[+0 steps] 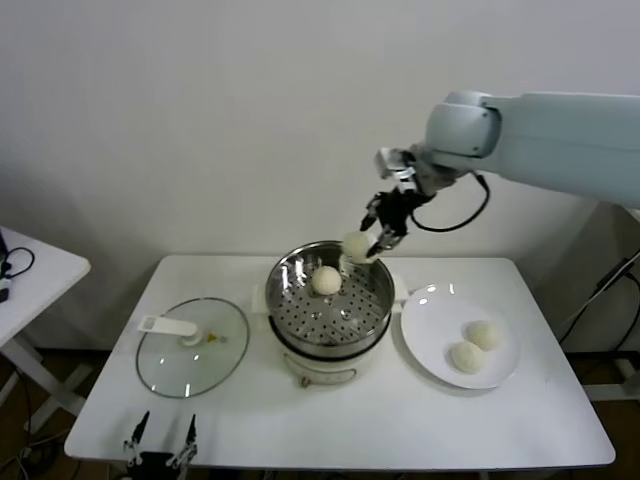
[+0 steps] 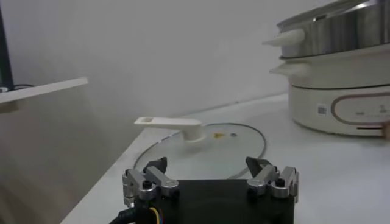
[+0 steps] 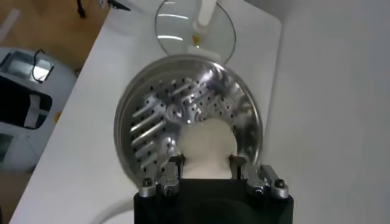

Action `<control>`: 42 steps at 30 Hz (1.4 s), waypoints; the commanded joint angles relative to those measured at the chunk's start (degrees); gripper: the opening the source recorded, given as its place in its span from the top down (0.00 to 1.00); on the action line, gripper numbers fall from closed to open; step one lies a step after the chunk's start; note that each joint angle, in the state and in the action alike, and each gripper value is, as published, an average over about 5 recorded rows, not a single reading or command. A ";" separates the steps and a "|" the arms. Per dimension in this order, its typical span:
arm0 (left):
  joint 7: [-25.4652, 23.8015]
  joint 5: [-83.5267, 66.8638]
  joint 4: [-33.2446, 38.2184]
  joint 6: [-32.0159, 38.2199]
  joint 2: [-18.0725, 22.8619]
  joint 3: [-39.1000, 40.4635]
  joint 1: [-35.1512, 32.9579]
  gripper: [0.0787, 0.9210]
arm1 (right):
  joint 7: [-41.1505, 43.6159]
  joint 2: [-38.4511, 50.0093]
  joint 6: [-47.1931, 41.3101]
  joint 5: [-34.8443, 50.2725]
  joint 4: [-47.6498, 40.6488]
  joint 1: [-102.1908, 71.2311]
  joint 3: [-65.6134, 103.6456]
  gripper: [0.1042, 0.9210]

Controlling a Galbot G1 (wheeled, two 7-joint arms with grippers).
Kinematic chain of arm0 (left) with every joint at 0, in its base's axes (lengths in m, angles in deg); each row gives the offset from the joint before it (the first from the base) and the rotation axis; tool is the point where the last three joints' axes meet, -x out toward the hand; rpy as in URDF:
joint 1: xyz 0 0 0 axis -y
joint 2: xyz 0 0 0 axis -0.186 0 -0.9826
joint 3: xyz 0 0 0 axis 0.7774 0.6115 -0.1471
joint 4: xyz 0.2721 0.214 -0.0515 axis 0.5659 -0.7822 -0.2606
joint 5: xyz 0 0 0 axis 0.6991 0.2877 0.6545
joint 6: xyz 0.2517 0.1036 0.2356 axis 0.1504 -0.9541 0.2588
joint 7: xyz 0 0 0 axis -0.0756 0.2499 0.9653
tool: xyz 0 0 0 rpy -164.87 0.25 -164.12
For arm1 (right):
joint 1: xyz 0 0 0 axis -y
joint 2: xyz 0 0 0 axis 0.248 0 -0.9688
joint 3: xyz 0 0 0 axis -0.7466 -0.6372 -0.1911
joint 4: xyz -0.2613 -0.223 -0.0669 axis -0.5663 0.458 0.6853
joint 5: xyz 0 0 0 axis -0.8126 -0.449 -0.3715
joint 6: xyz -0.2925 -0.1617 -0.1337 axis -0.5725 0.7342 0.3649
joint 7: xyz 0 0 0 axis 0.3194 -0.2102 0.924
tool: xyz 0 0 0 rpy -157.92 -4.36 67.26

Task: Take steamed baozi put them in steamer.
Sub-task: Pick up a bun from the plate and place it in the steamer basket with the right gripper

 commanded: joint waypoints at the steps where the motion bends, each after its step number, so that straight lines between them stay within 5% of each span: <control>1: -0.04 0.01 0.13 -0.17 -0.03 -0.19 -0.04 0.12 | -3.38 -10.41 -2.96 -0.42 -3.54 -8.76 3.26 0.47; 35: -0.22 -0.53 -0.76 -0.40 -0.31 -0.77 0.94 0.12 | -7.00 -18.87 -3.19 -12.00 -15.44 -23.85 5.06 0.47; 42: -0.30 -0.52 -0.69 -0.48 -0.21 -0.72 1.04 0.12 | -6.66 -17.91 -3.23 -10.46 -14.76 -23.06 5.36 0.30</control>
